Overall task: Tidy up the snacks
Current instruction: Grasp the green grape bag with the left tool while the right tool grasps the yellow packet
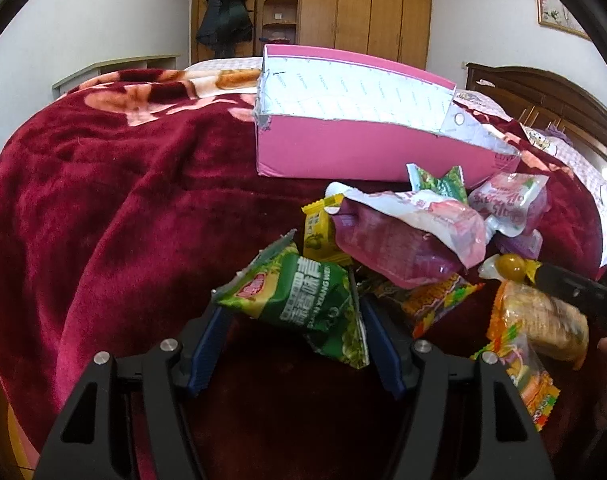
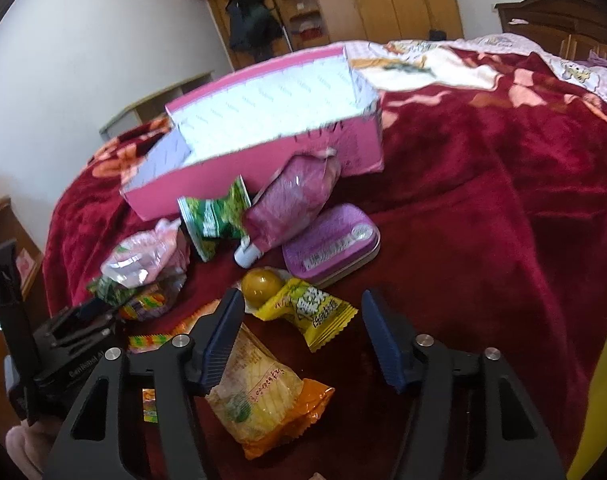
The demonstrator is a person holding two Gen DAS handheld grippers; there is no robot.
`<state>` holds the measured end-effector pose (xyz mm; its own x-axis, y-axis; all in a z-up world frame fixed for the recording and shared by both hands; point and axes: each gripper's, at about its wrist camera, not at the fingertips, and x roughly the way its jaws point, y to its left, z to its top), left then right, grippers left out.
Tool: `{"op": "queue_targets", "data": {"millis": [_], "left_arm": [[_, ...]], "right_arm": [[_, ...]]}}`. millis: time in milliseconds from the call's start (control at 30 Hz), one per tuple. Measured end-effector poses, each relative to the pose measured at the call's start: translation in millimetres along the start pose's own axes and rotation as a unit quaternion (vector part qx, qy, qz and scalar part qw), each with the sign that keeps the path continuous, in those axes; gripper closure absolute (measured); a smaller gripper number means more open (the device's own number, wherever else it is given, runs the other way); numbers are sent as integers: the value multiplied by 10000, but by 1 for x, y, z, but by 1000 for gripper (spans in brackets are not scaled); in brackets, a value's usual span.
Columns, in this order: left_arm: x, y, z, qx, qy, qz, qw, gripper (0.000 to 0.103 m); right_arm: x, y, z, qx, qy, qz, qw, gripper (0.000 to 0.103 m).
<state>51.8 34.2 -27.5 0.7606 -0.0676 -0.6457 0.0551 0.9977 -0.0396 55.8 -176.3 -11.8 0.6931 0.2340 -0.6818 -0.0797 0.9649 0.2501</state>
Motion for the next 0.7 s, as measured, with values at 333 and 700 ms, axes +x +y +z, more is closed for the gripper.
{"op": "queue_targets", "data": {"millis": [333,700], "left_arm": [[1,-3,2,198,-55,79,9998,34],[-2,1,2,75,-127,-28,9999,55]], "right_arm": [[11,2,-4,-106,-7,-145,9998,44],[7,4,-5,-247,-97,-312,9992,71]]}}
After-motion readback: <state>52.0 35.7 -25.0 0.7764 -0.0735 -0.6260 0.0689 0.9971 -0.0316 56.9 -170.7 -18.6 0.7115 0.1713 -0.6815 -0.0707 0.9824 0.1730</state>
